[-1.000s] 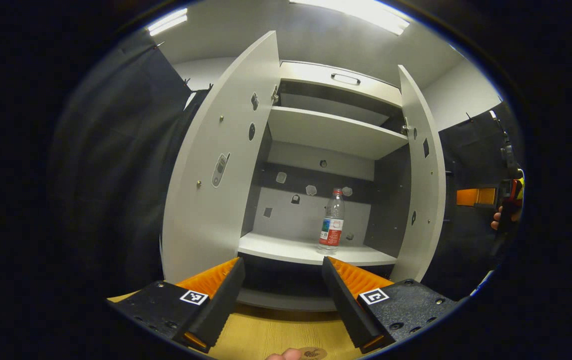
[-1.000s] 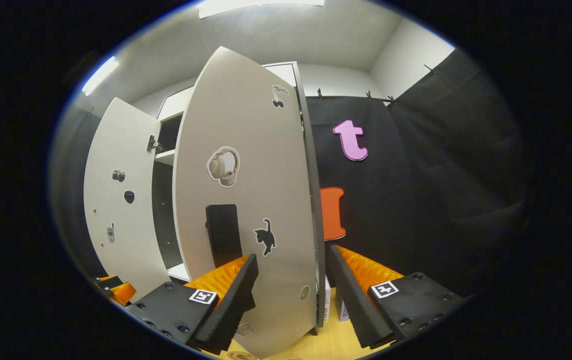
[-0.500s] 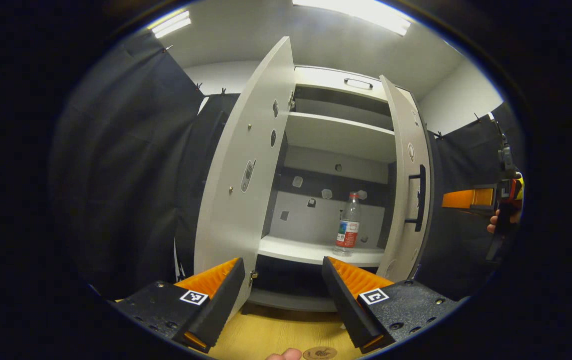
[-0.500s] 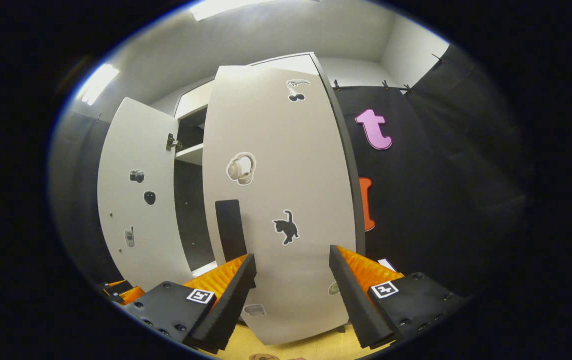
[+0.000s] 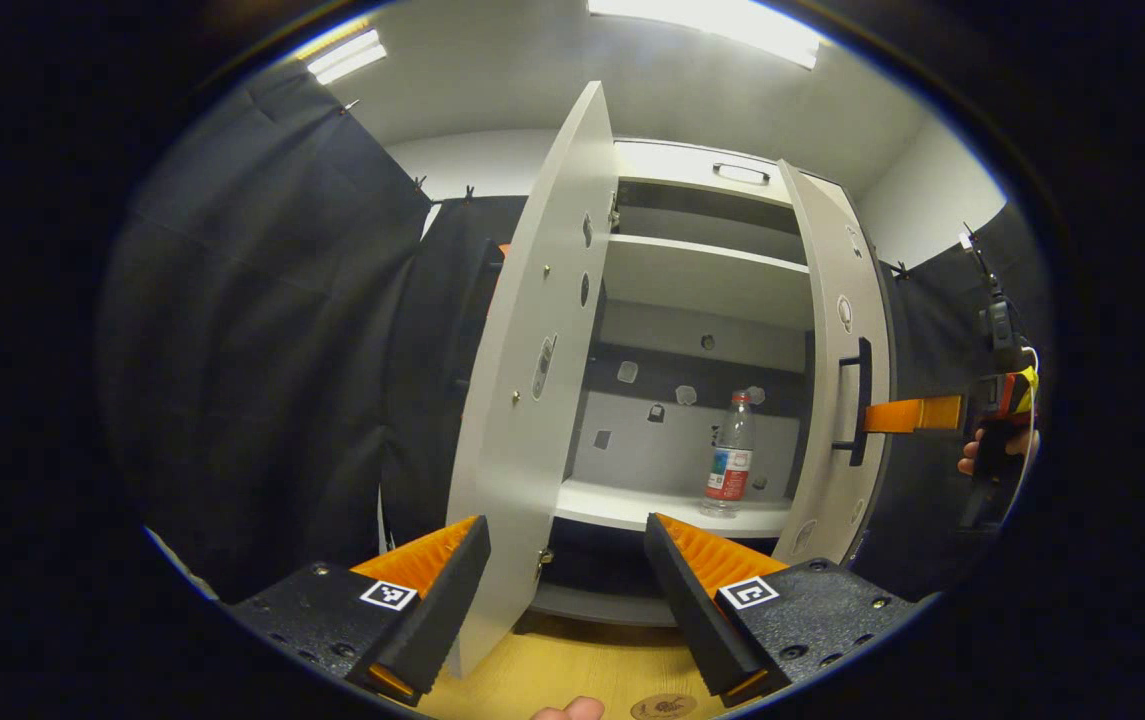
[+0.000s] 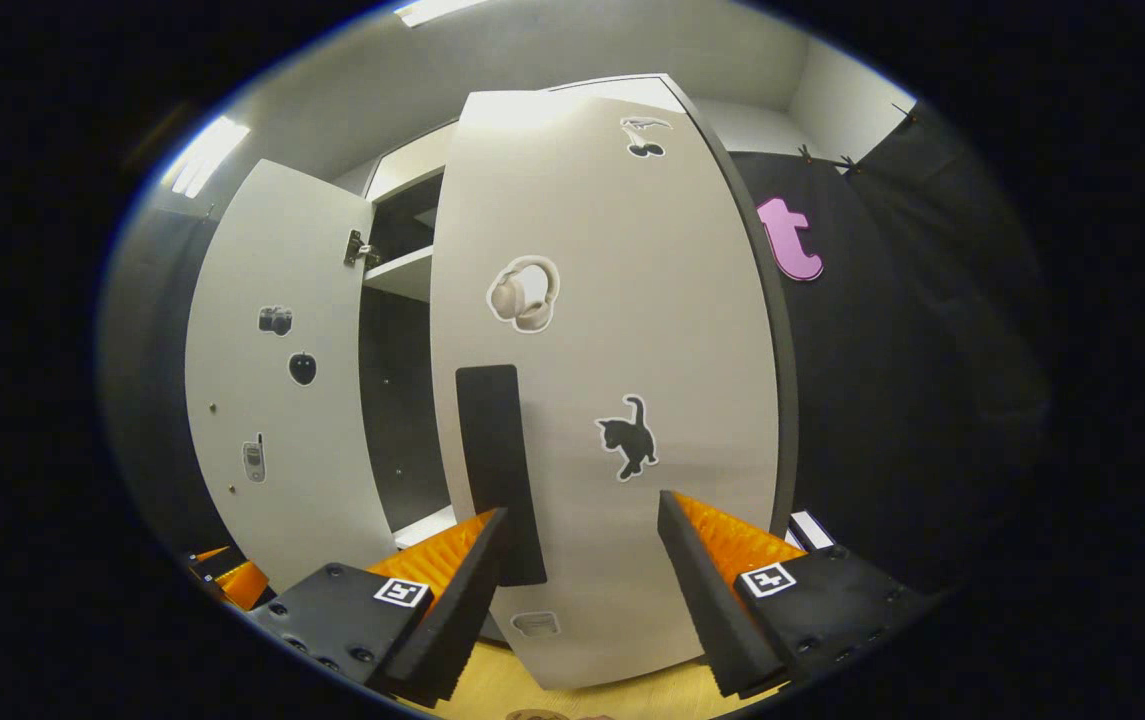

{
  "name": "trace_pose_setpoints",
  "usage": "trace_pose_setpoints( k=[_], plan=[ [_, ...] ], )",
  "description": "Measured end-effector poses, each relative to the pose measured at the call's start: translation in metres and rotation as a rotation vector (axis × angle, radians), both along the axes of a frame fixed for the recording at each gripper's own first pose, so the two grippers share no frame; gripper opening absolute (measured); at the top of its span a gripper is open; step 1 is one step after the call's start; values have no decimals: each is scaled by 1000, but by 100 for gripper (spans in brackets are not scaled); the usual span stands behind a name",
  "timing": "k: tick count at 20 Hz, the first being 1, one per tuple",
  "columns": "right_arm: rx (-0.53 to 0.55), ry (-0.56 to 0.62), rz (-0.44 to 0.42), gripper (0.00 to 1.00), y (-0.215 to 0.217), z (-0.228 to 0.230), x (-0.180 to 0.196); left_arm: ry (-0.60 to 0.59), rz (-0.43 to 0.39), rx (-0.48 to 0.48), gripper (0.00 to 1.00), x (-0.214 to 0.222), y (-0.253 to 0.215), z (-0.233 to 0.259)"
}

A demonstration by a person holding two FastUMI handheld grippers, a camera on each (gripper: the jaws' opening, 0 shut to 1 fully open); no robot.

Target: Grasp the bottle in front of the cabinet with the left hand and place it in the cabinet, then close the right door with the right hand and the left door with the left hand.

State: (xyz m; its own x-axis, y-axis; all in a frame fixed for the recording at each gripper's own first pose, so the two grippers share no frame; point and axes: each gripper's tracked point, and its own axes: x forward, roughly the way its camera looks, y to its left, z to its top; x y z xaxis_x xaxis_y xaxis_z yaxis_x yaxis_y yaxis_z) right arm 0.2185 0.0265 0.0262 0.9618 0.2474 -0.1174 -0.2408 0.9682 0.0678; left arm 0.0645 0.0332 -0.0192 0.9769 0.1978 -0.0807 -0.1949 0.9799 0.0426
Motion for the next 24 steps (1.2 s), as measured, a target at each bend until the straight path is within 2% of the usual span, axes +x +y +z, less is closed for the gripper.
trace_pose_setpoints(
  k=[3,9,11,14,15,16,19,22,24],
  plan=[
    [35,29,9,98,5,-3,6,-16,57,-1,95,-6,23,8],
    [37,25,18,98,13,-6,16,-89,255,14,94,-36,96,41],
    [33,20,16,98,15,-6,18,-96,306,56,97,-47,119,50],
    [20,19,12,98,14,-8,16,-78,382,119,92,-55,157,55],
    [17,19,7,98,13,-8,15,-75,398,129,97,-55,168,57],
    [19,15,11,98,14,-7,12,-71,414,138,94,-53,179,61],
    [35,-29,24,98,17,2,-1,-51,412,128,95,-29,206,68],
    [19,-28,46,98,21,2,-29,-43,370,106,94,4,218,75],
    [9,-33,63,98,23,-2,-44,-37,330,136,92,28,221,80]
  ],
)
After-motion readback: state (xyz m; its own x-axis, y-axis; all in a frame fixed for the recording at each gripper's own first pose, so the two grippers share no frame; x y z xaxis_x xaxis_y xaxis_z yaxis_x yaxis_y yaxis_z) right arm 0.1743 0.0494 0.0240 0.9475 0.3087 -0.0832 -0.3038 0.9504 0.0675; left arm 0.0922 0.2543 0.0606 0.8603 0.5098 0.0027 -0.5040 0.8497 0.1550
